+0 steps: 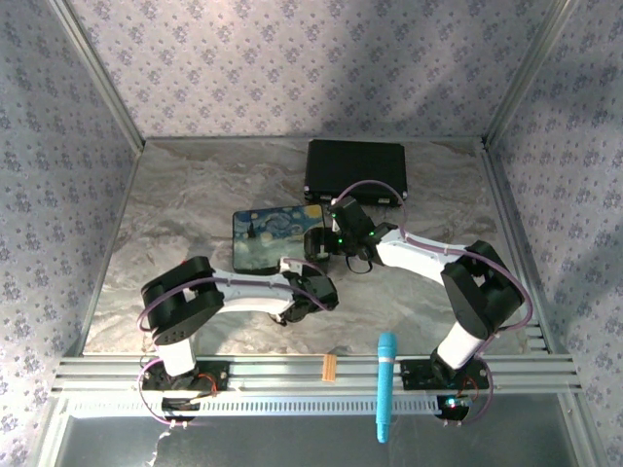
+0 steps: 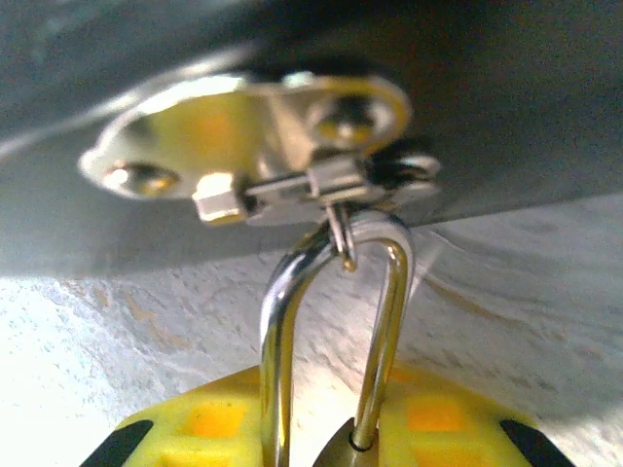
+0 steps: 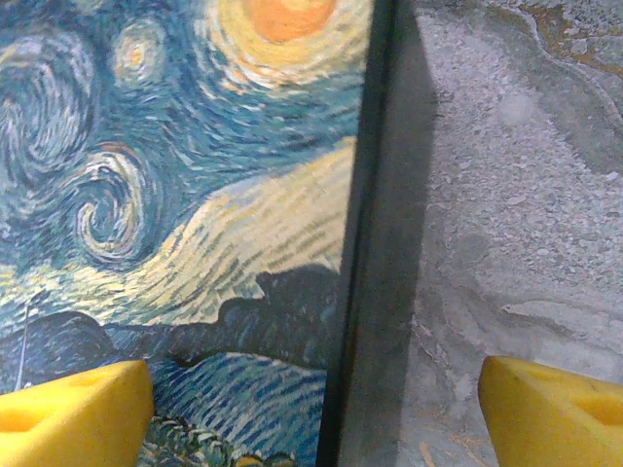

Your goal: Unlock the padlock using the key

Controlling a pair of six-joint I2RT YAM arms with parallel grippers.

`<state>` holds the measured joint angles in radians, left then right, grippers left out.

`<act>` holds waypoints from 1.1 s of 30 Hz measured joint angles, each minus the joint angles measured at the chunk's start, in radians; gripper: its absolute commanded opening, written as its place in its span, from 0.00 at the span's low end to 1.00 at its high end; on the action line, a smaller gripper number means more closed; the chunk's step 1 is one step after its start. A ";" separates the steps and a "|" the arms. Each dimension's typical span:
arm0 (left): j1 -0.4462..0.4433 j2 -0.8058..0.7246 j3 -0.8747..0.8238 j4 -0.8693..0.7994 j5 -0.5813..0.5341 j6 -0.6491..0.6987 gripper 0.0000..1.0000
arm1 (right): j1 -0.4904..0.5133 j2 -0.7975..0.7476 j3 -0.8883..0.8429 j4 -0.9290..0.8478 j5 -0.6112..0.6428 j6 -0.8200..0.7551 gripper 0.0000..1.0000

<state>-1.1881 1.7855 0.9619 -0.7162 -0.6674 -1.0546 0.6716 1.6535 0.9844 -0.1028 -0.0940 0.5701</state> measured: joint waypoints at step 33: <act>-0.012 0.032 0.042 -0.114 0.022 -0.005 0.10 | 0.004 0.015 0.010 0.006 0.000 0.018 0.88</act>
<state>-1.1999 1.8179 1.0035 -0.8307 -0.6453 -1.0595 0.6758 1.6684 0.9939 -0.0971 -0.0944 0.5877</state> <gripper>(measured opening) 0.233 0.882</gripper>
